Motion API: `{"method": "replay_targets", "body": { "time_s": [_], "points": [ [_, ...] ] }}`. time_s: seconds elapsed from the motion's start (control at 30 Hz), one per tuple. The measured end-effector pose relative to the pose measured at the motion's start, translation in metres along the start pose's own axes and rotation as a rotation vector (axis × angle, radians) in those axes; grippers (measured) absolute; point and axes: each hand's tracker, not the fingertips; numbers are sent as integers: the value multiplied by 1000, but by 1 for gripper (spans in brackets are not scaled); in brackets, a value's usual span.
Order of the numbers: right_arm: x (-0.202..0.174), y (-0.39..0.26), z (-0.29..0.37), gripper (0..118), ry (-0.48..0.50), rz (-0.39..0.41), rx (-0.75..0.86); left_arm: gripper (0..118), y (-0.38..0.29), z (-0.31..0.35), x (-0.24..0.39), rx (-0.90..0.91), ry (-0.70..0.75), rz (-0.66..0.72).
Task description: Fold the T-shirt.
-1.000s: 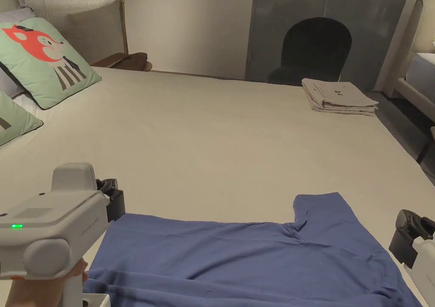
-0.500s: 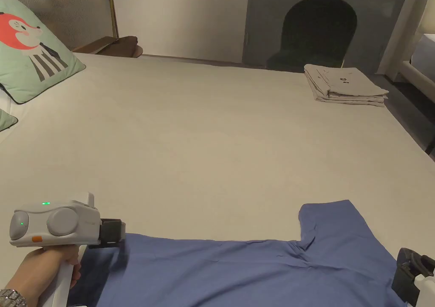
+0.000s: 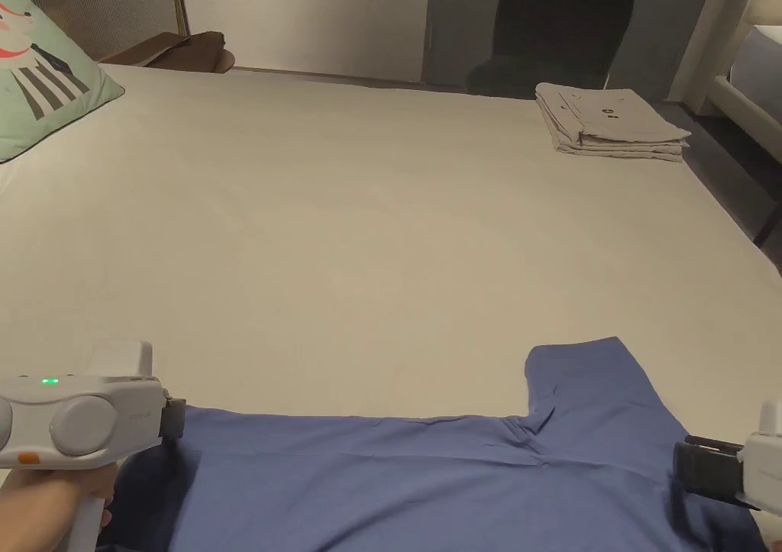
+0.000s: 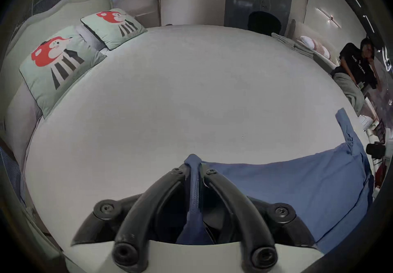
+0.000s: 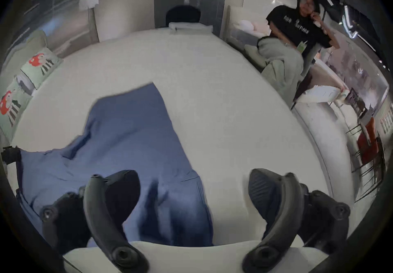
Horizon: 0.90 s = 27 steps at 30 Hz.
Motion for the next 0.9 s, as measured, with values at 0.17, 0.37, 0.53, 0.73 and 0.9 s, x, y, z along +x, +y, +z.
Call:
{"method": "replay_targets", "body": {
  "time_s": [0.17, 0.37, 0.53, 0.73, 0.9],
  "points": [
    [-12, 5, -28, 51, 68, -1, -109, 3, -2, 1, 0, -7, 2, 23],
    [-10, 6, 15, 6, 80, 78, -28, 3, -2, 12, -3, -4, -4, 40],
    [11, 1, 59, 6, 124, -5, 38, 3, 1, 41, -10, 38, -28, 51],
    [27, -12, 125, 6, 180, -23, 109, 3, -9, 91, -17, 91, -39, 32],
    [30, -36, 175, 6, 193, 13, 166, 3, -31, 131, -29, 125, -56, 40]
  ]
}}
